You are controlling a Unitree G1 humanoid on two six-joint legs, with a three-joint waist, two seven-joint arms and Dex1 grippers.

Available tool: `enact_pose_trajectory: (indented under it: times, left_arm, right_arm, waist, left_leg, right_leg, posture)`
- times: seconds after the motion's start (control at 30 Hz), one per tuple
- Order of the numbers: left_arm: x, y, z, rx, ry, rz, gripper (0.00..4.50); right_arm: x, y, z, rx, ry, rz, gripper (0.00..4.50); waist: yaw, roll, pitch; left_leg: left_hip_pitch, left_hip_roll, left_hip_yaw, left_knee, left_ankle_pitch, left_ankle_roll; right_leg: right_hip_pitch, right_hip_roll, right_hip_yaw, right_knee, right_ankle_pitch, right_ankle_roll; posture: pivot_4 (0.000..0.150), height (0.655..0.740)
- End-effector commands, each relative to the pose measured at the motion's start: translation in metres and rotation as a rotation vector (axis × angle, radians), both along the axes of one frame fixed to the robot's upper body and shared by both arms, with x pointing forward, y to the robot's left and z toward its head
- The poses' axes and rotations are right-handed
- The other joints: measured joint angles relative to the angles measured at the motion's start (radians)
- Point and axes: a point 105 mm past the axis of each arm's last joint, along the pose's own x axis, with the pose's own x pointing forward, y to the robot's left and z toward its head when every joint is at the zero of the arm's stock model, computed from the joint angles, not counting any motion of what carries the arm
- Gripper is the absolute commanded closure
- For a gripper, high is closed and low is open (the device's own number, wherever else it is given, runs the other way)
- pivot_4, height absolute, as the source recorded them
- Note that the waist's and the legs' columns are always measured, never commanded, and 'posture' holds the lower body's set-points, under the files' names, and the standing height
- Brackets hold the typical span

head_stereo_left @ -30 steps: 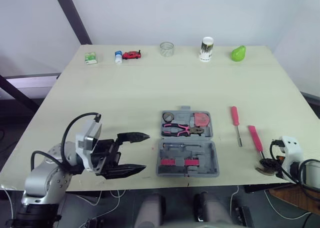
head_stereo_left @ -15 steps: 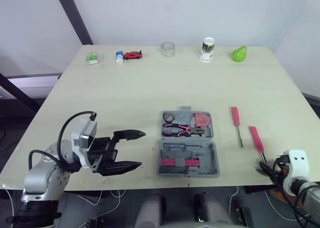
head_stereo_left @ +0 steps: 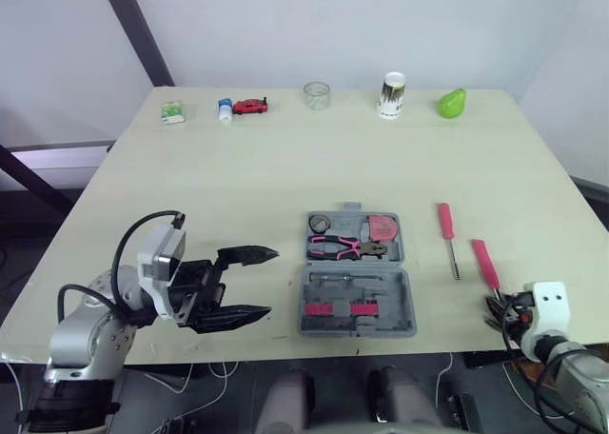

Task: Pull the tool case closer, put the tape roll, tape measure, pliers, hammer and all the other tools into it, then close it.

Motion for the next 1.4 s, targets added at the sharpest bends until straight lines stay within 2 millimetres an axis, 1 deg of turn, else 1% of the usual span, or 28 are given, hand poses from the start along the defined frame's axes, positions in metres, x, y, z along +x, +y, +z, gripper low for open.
enact_pose_trajectory:
  times: [0.03,0.07,0.23,0.4,0.43,0.5,0.57,0.63,0.7,0.8,0.87,0.93,1.0,1.07,1.13,1.2,1.23,1.27,1.33,1.4]
  left_arm:
    - [-0.004,0.000,0.004,-0.002,-0.031,-0.021,0.00]
    - [-0.004,0.000,0.004,-0.003,-0.031,-0.021,0.00]
    - [-0.004,-0.001,0.005,-0.007,-0.034,-0.024,0.00]
    - [-0.004,-0.001,0.005,-0.010,-0.035,-0.026,0.00]
    - [-0.004,-0.001,0.005,-0.011,-0.034,-0.024,0.00]
    - [-0.003,0.000,0.004,-0.008,-0.037,-0.008,0.00]
    - [-0.002,0.003,0.002,-0.002,-0.066,0.013,0.00]
    - [-0.001,0.008,0.008,-0.080,-0.136,0.034,0.00]
    - [-0.003,0.014,0.006,-0.093,-0.108,0.023,0.00]
    - [0.001,0.026,0.000,-0.076,-0.063,0.050,0.00]
    - [0.002,0.031,-0.002,-0.076,-0.051,0.067,0.00]
    - [0.001,0.036,-0.006,-0.064,-0.035,0.080,0.00]
    - [0.001,0.041,-0.009,-0.046,-0.022,0.091,0.00]
    - [0.001,0.046,-0.011,-0.035,-0.010,0.102,0.00]
    - [0.001,0.049,-0.012,-0.024,-0.003,0.107,0.00]
    - [0.000,0.052,-0.013,-0.002,-0.003,0.110,0.00]
    - [0.000,0.054,-0.013,0.004,-0.003,0.113,0.00]
    - [-0.001,0.055,-0.013,0.012,-0.002,0.114,0.00]
    - [-0.002,0.057,-0.014,0.024,-0.002,0.112,0.00]
    - [-0.002,0.060,-0.013,0.031,-0.004,0.118,0.00]
  right_arm:
    - [-0.006,0.002,-0.015,0.001,0.055,0.014,4.28]
    - [-0.007,0.002,-0.016,-0.003,0.057,0.018,4.48]
    - [-0.009,-0.002,-0.017,-0.009,0.055,0.019,4.48]
    - [-0.008,-0.012,-0.007,-0.015,0.019,0.002,4.48]
    - [-0.008,-0.015,0.000,-0.019,-0.006,0.004,4.48]
    - [-0.012,-0.020,0.025,-0.039,-0.076,0.058,4.48]
    - [-0.017,-0.016,0.052,-0.035,-0.142,0.140,4.48]
    - [-0.021,-0.003,0.079,-0.058,-0.178,0.280,4.48]
    - [-0.023,0.016,0.099,-0.098,-0.172,0.445,4.48]
    - [-0.017,0.038,0.118,-0.218,-0.130,0.638,4.48]
    - [-0.012,0.052,0.129,-0.229,-0.123,0.705,4.48]
    - [-0.008,0.073,0.139,-0.264,-0.095,0.820,4.48]
    - [-0.006,0.092,0.142,-0.348,-0.044,0.955,4.48]
    - [-0.005,0.106,0.139,-0.436,0.029,1.069,4.48]
    - [0.004,0.113,0.137,-0.519,0.064,1.116,4.48]
    - [0.022,0.134,0.147,-0.570,0.041,1.166,4.48]
    - [0.027,0.145,0.147,-0.597,0.056,1.201,4.48]
    - [0.030,0.153,0.145,-0.623,0.078,1.225,4.48]
    - [0.028,0.163,0.135,-0.652,0.150,1.282,4.48]
    - [0.029,0.173,0.131,-0.659,0.166,1.305,4.48]
  waist:
    - [0.001,-0.002,-0.001]
    - [0.001,-0.002,-0.002]
    - [0.002,-0.004,-0.003]
    - [0.004,-0.003,-0.003]
    - [0.005,-0.003,-0.002]
    - [0.008,0.000,-0.002]
    - [0.017,0.009,0.000]
    - [0.018,0.014,0.000]
    - [0.001,0.015,0.000]
    - [-0.007,0.013,0.000]
    - [-0.006,0.013,0.000]
    - [-0.003,0.013,0.001]
    - [0.001,0.015,0.003]
    - [0.003,0.015,0.004]
    - [0.006,0.015,0.006]
    - [0.004,0.015,0.008]
    - [0.002,0.015,0.009]
    - [0.000,0.015,0.010]
    - [0.006,0.014,0.009]
    - [0.010,0.014,0.009]
  left_leg:
    - [0.000,0.000,0.000,0.000,0.000,0.000]
    - [0.000,0.000,0.000,0.000,0.000,0.000]
    - [0.000,0.001,0.000,0.000,0.000,0.000]
    - [0.000,0.001,0.000,0.000,0.000,0.000]
    - [0.000,0.001,0.000,0.000,0.000,0.000]
    - [0.000,0.001,0.000,0.000,0.000,0.000]
    - [-0.001,-0.001,-0.001,0.000,0.000,0.000]
    - [-0.002,-0.001,0.000,0.000,0.000,0.000]
    - [-0.001,-0.001,0.002,0.000,0.000,0.000]
    - [0.001,0.001,0.001,0.000,0.000,0.000]
    - [0.001,0.001,-0.001,0.000,0.000,0.000]
    - [0.000,0.001,-0.001,0.000,0.000,0.000]
    - [0.000,0.001,-0.001,0.001,0.000,0.000]
    - [-0.002,0.001,-0.001,0.000,0.000,0.000]
    - [-0.003,0.002,-0.002,-0.001,0.000,0.000]
    - [-0.003,0.002,-0.002,-0.001,0.000,0.000]
    - [-0.003,0.002,-0.001,0.000,0.000,0.000]
    - [-0.004,0.002,-0.001,0.000,0.000,0.000]
    - [-0.004,0.002,-0.001,-0.001,0.000,0.000]
    - [-0.006,0.001,-0.003,0.000,0.000,0.000]
  right_leg:
    - [0.000,0.000,0.000,0.000,0.000,0.000]
    - [0.000,0.000,0.000,0.000,0.000,0.000]
    - [0.000,0.000,0.000,0.000,0.000,-0.001]
    - [0.000,0.000,0.000,0.000,0.000,-0.001]
    - [0.000,-0.001,0.000,0.000,0.000,-0.001]
    - [0.000,-0.001,0.000,0.000,0.000,-0.001]
    - [0.000,-0.003,0.000,0.000,0.000,0.000]
    - [0.000,-0.004,0.000,-0.001,0.000,0.002]
    - [0.000,-0.003,0.001,0.000,0.000,0.002]
    - [0.000,0.002,0.001,0.000,0.000,0.001]
    - [0.000,0.003,-0.001,0.001,-0.001,0.001]
    - [-0.001,0.003,-0.001,0.001,0.000,-0.001]
    - [-0.001,0.002,-0.001,0.001,0.001,-0.001]
    - [-0.002,0.001,-0.001,0.000,0.000,-0.001]
    - [-0.003,0.000,-0.002,-0.001,0.000,-0.003]
    - [-0.002,-0.001,-0.003,-0.001,0.000,-0.003]
    - [-0.003,-0.002,-0.002,-0.001,-0.001,-0.004]
    - [-0.004,-0.003,-0.002,-0.001,0.000,-0.004]
    - [-0.004,-0.003,-0.003,-0.001,0.000,-0.004]
    - [-0.004,-0.004,-0.006,-0.001,0.001,-0.001]
  posture:
    - [0.150,0.7400]
    - [0.150,0.7400]
    - [0.150,0.7400]
    - [0.150,0.7400]
    - [0.150,0.7400]
    - [0.150,0.7400]
    - [0.150,0.7400]
    - [0.150,0.7400]
    - [0.150,0.7400]
    - [0.150,0.7400]
    - [0.150,0.7400]
    - [0.150,0.7400]
    - [0.150,0.7400]
    - [0.150,0.7400]
    - [0.150,0.7400]
    - [0.150,0.7400]
    - [0.150,0.7400]
    - [0.150,0.7400]
    - [0.150,0.7400]
    - [0.150,0.7400]
